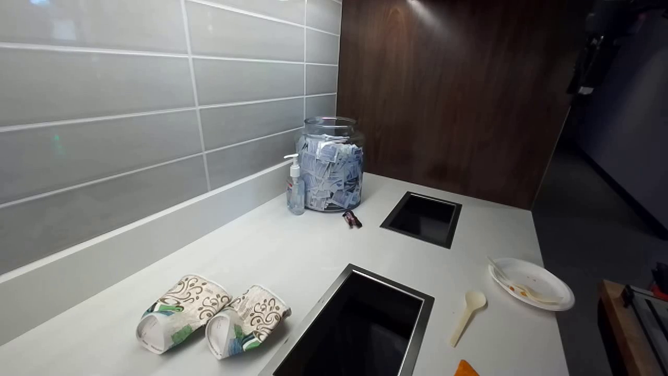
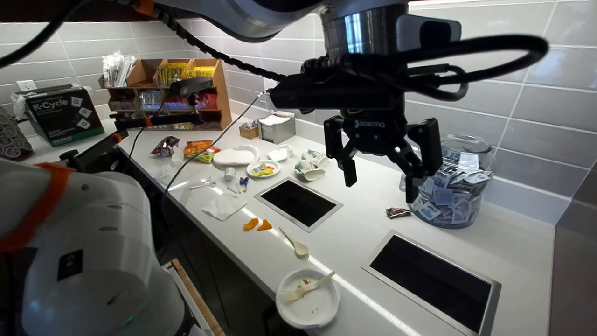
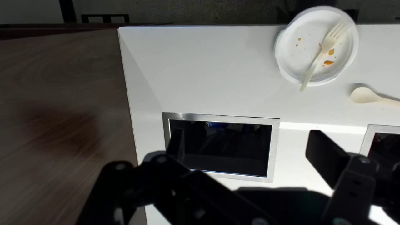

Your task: Use the spoon to push the corn chips into the bin

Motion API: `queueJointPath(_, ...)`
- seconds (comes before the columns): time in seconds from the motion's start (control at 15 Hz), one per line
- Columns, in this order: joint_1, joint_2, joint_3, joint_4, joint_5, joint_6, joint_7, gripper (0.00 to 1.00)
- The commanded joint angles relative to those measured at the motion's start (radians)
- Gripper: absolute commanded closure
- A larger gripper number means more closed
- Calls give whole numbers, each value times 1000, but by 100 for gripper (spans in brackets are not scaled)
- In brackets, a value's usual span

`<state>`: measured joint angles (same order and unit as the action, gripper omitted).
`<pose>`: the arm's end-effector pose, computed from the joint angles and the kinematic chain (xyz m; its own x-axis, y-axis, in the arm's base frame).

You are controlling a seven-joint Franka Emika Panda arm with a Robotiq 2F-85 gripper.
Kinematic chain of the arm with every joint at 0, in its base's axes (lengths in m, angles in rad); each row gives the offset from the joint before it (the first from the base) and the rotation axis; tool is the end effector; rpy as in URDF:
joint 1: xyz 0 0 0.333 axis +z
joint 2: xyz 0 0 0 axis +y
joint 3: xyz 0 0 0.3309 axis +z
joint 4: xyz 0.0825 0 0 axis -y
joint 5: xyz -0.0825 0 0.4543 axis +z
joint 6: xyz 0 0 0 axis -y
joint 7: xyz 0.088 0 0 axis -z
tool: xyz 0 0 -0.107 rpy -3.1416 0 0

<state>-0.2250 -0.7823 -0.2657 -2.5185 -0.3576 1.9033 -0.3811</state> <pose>0.3368 -0.2176 0.5308 0.9959 0.0504 0.0754 0.0337 -0.9776 0.2078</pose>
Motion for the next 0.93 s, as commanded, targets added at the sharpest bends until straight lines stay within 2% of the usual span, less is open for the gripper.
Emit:
queueJointPath(0.0, 29, 6, -2, -7, -9, 0, -9, 0)
queueJointPath(0.4, 156, -16, 30, -70, 12, 4, -121, 0)
queueJointPath(0.87, 327, -9, 23, -188, 107, 106, -294, 0)
